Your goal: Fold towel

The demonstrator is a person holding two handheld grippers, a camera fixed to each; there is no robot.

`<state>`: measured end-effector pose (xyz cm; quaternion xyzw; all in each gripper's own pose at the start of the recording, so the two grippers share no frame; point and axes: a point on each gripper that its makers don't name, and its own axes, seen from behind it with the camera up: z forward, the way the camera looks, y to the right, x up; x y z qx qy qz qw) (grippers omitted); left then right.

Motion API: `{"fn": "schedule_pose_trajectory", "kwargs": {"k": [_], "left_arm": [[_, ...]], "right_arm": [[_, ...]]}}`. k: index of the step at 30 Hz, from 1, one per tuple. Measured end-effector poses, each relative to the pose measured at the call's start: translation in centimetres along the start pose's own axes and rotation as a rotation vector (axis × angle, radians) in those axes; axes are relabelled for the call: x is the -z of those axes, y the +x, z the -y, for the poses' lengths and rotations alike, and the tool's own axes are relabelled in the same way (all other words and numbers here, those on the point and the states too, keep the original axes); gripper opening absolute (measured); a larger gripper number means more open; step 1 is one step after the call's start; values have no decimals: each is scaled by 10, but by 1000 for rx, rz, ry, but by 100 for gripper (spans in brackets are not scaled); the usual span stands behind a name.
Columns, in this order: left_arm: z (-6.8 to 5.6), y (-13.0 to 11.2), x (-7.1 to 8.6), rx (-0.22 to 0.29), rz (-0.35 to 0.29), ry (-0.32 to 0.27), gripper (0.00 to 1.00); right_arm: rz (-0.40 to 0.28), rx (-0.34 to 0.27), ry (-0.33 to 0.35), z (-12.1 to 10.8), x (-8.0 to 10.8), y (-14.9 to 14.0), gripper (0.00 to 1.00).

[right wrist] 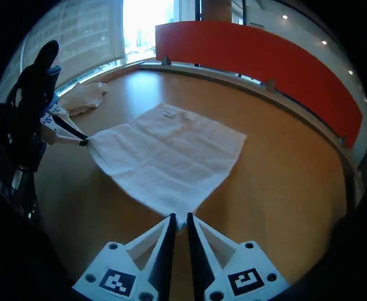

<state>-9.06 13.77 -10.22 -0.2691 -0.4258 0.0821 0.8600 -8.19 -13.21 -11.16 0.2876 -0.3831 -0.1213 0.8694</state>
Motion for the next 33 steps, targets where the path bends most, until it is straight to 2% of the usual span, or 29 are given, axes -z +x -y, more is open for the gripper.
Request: {"fn": "schedule_pose_trajectory", "kwargs": {"k": [8, 16, 29, 33], "left_arm": [[-9, 3, 27, 49, -15, -3, 12], [-21, 5, 52, 77, -18, -11, 12], [-36, 4, 82, 111, -10, -29, 12], [-37, 5, 87, 114, -15, -29, 12]], "right_arm": [[-29, -9, 9, 16, 30, 13, 16], [-44, -21, 23, 27, 56, 23, 15], [-52, -50, 42, 42, 90, 32, 15], [-50, -55, 47, 44, 95, 30, 15]]}}
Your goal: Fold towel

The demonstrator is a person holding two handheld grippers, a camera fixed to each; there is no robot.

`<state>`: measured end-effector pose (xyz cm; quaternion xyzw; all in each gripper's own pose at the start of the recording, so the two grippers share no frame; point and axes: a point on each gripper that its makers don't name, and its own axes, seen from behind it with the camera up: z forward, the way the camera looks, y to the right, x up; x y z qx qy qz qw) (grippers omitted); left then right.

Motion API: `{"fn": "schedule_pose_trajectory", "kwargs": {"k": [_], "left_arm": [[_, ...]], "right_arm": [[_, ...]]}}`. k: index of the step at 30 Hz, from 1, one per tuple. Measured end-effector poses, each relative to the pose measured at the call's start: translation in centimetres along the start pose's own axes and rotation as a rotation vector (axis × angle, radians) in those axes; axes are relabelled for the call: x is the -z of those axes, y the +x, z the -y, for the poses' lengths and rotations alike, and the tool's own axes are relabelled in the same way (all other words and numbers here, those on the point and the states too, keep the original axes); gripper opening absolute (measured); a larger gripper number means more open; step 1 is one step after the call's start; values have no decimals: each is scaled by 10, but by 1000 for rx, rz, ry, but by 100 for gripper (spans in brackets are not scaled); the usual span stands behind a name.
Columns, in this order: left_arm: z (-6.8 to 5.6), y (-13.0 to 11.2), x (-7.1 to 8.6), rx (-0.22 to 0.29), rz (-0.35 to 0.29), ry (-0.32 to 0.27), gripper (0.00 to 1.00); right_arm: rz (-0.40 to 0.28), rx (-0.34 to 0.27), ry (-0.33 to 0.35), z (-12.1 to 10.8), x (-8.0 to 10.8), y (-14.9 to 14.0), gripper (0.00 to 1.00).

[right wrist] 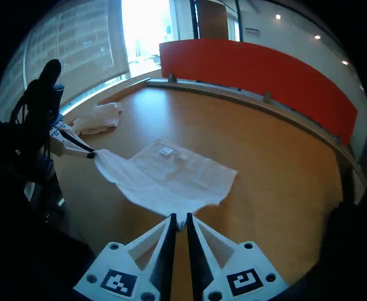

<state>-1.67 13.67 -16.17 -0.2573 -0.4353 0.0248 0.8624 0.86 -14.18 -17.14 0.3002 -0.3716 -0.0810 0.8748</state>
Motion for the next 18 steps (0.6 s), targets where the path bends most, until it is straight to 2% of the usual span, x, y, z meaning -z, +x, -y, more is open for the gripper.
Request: {"fn": "schedule_pose_trajectory", "kwargs": {"k": [11, 18], "left_arm": [[3, 12, -3, -5, -12, 7, 12], [15, 36, -15, -2, -42, 26, 12]], "right_arm": [[-4, 17, -2, -7, -5, 9, 15], [-13, 28, -21, -27, -22, 27, 15]]}}
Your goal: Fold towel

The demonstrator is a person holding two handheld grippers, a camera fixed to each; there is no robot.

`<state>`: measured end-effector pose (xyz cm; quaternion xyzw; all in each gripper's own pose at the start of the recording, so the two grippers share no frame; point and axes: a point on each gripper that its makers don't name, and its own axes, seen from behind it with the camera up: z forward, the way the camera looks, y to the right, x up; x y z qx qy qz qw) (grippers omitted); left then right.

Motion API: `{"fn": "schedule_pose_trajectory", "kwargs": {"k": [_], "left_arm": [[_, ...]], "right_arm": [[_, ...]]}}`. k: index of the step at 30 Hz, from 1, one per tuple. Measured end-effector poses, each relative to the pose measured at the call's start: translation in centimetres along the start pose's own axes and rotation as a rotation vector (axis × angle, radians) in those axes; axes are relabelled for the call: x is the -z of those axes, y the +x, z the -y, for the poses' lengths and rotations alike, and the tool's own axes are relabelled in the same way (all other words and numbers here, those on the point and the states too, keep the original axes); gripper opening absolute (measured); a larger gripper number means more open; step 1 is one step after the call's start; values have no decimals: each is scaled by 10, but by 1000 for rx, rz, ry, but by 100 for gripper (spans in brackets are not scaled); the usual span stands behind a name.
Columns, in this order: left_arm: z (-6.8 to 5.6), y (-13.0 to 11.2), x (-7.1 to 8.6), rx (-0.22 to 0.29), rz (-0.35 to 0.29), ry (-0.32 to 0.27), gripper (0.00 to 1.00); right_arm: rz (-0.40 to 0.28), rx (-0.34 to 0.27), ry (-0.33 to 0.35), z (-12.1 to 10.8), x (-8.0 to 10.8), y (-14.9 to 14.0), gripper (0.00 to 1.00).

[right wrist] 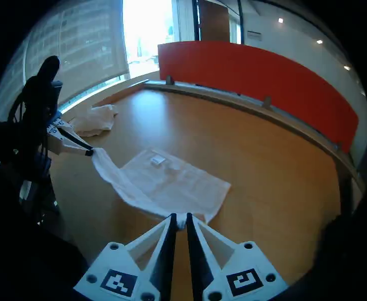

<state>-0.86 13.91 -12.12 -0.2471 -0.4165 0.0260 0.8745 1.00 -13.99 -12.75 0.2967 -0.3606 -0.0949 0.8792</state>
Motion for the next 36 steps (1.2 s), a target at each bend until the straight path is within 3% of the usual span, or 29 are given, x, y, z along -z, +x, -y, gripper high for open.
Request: {"fn": "schedule_pose_trajectory", "kwargs": {"k": [14, 29, 36], "left_arm": [[34, 48, -53, -29, -31, 49, 12], [44, 36, -83, -19, 14, 59, 12], [53, 32, -107, -4, 37, 70, 12]], "right_arm": [[-3, 4, -26, -41, -55, 24, 14], [34, -31, -31, -59, -87, 13, 14], [63, -54, -48, -72, -110, 5, 14]]}}
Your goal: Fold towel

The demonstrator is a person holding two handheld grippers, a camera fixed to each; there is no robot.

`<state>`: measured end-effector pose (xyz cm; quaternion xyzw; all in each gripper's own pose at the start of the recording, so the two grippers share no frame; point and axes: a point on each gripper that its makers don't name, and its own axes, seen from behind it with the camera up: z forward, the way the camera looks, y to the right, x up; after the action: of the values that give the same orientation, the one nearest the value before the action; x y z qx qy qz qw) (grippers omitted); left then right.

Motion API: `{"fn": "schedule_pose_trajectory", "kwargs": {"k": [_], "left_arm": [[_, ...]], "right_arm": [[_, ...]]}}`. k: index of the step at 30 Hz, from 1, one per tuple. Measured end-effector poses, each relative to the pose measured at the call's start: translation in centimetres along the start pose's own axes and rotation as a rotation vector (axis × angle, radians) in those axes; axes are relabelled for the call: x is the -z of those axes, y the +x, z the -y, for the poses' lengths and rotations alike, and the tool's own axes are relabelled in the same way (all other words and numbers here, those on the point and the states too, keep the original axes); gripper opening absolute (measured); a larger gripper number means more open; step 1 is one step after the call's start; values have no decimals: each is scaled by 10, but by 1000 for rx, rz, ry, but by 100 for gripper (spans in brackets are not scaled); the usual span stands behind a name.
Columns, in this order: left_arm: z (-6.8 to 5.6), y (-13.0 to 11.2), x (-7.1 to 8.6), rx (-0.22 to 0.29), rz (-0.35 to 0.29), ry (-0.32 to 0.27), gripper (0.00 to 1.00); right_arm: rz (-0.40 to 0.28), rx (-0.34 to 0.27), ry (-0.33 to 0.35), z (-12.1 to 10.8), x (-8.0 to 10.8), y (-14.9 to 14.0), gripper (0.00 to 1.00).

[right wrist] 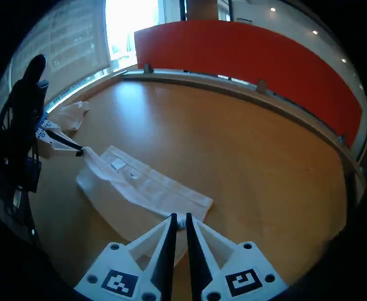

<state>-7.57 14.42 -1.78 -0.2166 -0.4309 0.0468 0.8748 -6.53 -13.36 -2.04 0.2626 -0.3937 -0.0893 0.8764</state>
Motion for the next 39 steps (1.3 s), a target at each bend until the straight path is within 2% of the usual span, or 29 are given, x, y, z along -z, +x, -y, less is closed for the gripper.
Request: {"fn": "schedule_pose_trajectory", "kwargs": {"k": [5, 11, 16, 23, 30, 34, 39], "left_arm": [[6, -2, -16, 11, 14, 12, 12], [13, 0, -23, 25, 12, 32, 12], [18, 1, -24, 27, 7, 48, 15], [22, 5, -24, 24, -10, 62, 20], [33, 7, -20, 19, -16, 94, 29], [35, 6, -15, 21, -20, 98, 56], [33, 1, -10, 32, -16, 89, 90]], "right_arm": [[13, -20, -13, -5, -14, -4, 13], [16, -36, -30, -7, -24, -6, 16], [17, -34, -47, -8, -26, -8, 26], [13, -28, -74, -14, -25, -7, 32], [-3, -29, -95, -19, -25, 0, 37], [-12, -26, -104, -19, -20, 2, 71], [-18, -32, -98, -16, -16, 1, 88]]}}
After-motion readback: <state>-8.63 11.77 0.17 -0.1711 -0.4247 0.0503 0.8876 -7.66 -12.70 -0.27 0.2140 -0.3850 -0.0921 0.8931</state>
